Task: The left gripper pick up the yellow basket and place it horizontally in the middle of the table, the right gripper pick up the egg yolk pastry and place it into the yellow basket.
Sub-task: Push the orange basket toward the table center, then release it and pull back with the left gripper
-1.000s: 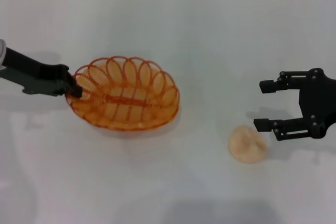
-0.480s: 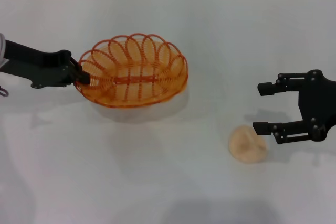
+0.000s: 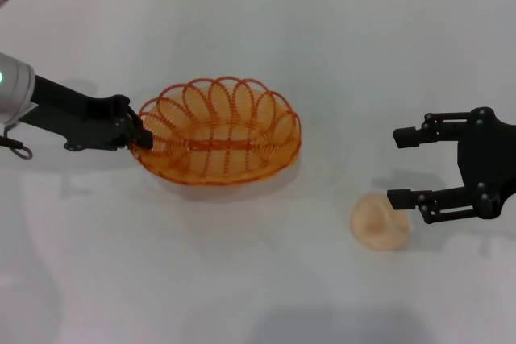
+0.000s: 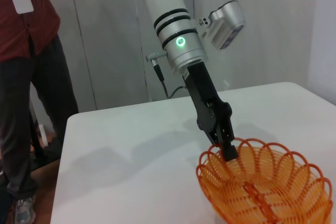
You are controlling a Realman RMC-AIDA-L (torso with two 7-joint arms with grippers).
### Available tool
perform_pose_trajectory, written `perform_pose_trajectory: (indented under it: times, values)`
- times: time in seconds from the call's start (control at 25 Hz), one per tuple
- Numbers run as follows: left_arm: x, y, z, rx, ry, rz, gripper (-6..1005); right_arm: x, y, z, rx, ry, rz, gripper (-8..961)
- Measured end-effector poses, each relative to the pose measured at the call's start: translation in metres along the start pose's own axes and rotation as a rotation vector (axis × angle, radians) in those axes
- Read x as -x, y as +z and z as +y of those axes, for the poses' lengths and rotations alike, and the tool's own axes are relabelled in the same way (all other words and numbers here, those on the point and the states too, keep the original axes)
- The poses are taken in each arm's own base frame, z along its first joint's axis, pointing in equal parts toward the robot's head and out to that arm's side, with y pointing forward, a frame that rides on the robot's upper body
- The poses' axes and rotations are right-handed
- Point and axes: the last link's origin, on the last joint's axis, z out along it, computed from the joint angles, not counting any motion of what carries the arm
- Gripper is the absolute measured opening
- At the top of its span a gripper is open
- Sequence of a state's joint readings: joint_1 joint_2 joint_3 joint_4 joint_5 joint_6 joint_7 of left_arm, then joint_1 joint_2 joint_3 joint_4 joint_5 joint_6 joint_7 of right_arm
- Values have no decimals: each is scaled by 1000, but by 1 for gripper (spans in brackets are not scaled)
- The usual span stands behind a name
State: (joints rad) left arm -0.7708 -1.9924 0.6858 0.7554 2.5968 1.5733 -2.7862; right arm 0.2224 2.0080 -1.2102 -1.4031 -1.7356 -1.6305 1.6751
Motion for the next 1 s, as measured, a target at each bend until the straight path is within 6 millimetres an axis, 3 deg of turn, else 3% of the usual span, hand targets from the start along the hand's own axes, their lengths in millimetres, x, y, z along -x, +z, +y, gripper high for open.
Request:
perform_pose_trajectory:
  times: [0.4,1.0]
  values:
    - [-5,9,11,-39,23,-39,81,0,1,1,9,-3,2,758]
    - [-5,25,12,-39,14,-36,85,0,1,2,12,-8,3,758]
